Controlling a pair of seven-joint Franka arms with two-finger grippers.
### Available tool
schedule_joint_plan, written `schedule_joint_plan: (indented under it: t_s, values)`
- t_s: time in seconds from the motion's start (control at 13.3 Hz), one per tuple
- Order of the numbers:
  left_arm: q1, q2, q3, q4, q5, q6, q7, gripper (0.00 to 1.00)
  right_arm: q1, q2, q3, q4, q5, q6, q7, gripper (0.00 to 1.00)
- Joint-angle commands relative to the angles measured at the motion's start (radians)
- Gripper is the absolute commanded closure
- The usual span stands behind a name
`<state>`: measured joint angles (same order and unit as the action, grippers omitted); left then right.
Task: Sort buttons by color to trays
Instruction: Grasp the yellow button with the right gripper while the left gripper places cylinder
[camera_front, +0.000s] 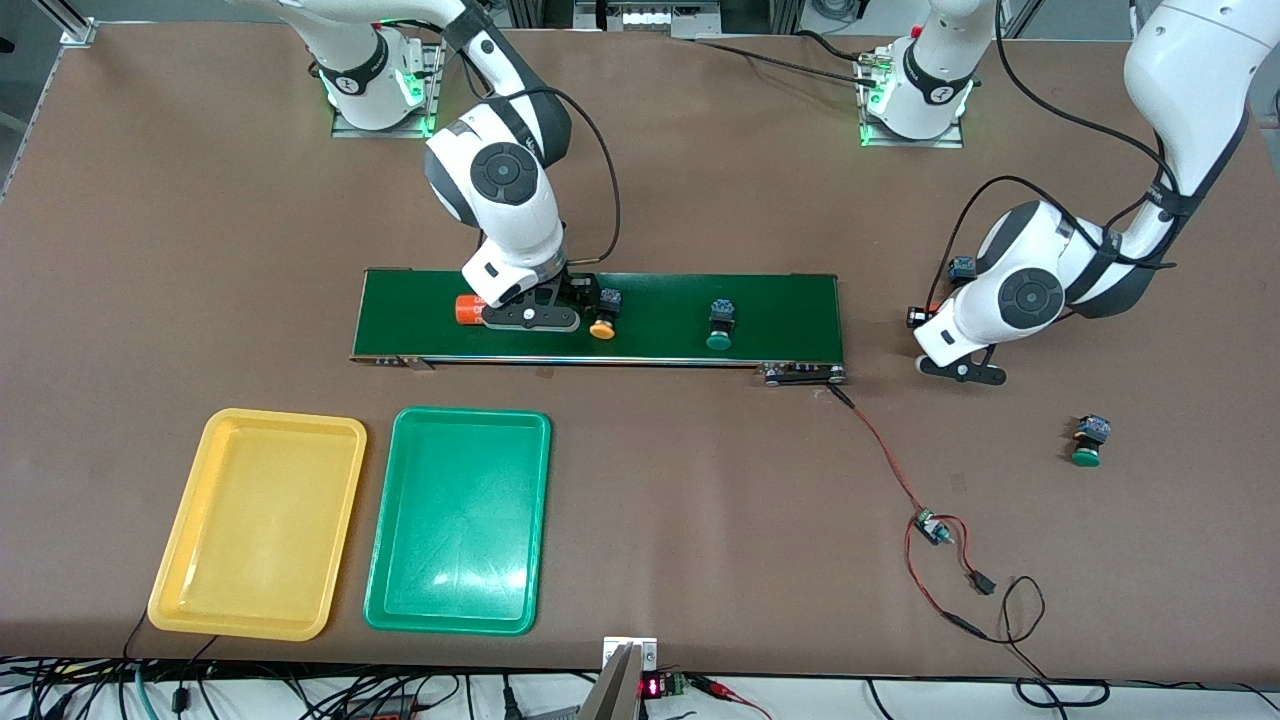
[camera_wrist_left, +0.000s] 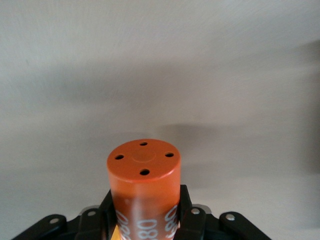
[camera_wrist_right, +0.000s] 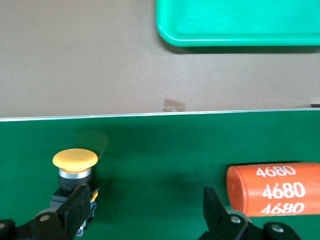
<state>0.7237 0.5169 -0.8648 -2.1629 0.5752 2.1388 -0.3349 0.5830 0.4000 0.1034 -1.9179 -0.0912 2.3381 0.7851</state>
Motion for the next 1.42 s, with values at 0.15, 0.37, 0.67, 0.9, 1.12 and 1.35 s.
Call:
schedule_joint_plan:
  t_s: [0.15, 0.37, 0.67, 0.9, 1.12, 1.35]
  values:
    - [-0.056, -0.020, -0.252, 0.136, 0.014, -0.229, 0.051, 0.89, 0.017, 0.031, -0.002, 0.028, -0.007, -0.016, 0.072, 0.00]
    - [-0.167, 0.035, -0.249, 0.185, 0.018, -0.217, 0.257, 0.93, 0.015, 0.045, -0.001, 0.059, -0.001, -0.028, 0.123, 0.00]
    - [-0.210, 0.141, -0.246, 0.198, 0.125, -0.128, 0.511, 0.94, 0.014, 0.057, -0.001, 0.071, 0.001, -0.043, 0.141, 0.00]
    - [-0.289, 0.147, -0.228, 0.193, 0.242, -0.131, 0.667, 0.94, 0.015, 0.080, -0.001, 0.071, 0.001, -0.040, 0.177, 0.00]
    - [-0.322, 0.147, -0.195, 0.192, 0.258, -0.128, 0.772, 0.89, 0.015, 0.099, -0.001, 0.071, 0.001, -0.036, 0.177, 0.00]
    - [-0.337, 0.156, -0.189, 0.190, 0.258, -0.134, 0.766, 0.23, 0.011, 0.106, -0.001, 0.073, 0.001, -0.034, 0.175, 0.00]
